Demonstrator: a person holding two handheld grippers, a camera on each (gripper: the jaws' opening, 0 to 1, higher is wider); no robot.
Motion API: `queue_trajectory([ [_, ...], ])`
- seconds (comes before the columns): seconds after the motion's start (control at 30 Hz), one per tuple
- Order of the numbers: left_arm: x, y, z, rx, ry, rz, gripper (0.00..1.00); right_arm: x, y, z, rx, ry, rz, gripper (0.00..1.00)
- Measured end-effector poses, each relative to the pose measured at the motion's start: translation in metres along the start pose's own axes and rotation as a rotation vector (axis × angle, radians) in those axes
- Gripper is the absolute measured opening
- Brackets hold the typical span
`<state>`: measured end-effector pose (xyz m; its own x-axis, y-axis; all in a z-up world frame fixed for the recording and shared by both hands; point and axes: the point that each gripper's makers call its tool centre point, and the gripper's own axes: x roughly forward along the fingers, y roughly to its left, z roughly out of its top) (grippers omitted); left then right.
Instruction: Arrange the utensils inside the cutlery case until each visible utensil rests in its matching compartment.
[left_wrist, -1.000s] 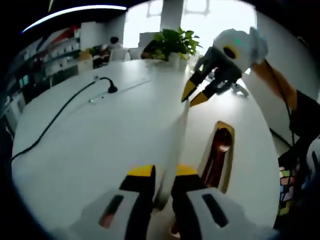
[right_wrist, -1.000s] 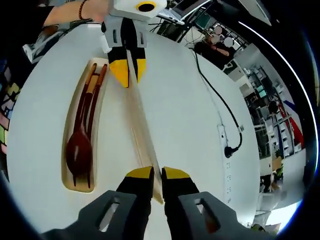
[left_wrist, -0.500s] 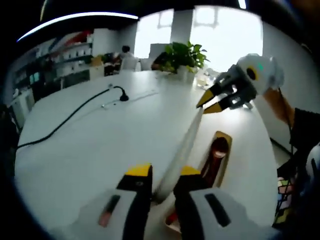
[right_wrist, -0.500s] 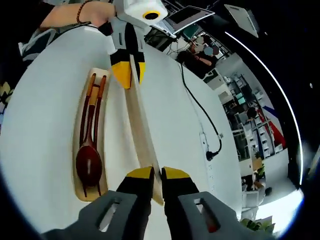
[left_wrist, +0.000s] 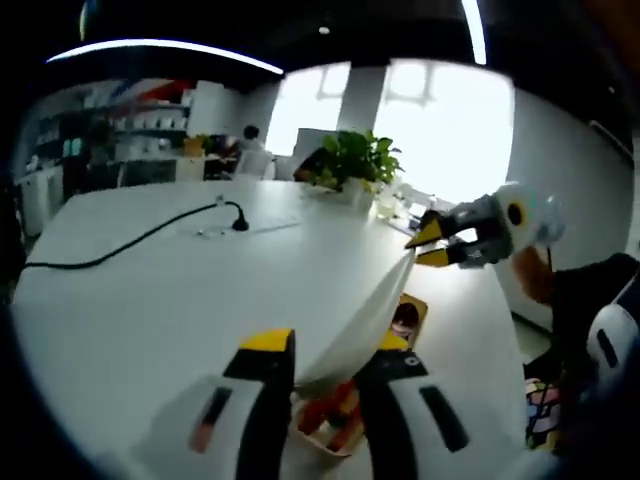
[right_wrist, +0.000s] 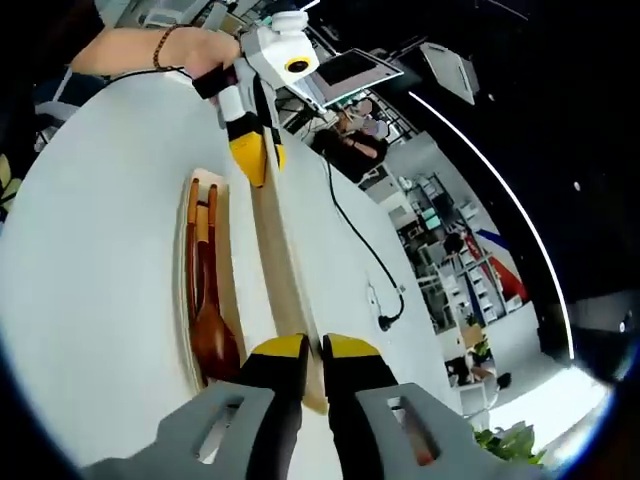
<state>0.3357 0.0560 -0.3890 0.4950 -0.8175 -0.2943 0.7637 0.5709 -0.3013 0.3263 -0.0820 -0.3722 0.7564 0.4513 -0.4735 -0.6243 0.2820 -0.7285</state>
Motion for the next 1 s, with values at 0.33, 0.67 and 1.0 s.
queue_trajectory([
  [0.33,-0.018,-0.005,-0.004,-0.344,-0.139,-0.196,0.34,-0.016,0.021,0.013,-0.011,-0.048,-0.072,0.03],
  [0.67,-0.025,-0.006,-0.003,-0.433,-0.187,-0.248,0.59,-0.013,0.034,0.018,-0.183,-0.063,-0.122,0.03],
  [1.0,-0.035,0.003,0.001,-0.606,-0.27,-0.253,0.45,-0.019,0.031,0.017,-0.272,-0.085,-0.198,0.03],
])
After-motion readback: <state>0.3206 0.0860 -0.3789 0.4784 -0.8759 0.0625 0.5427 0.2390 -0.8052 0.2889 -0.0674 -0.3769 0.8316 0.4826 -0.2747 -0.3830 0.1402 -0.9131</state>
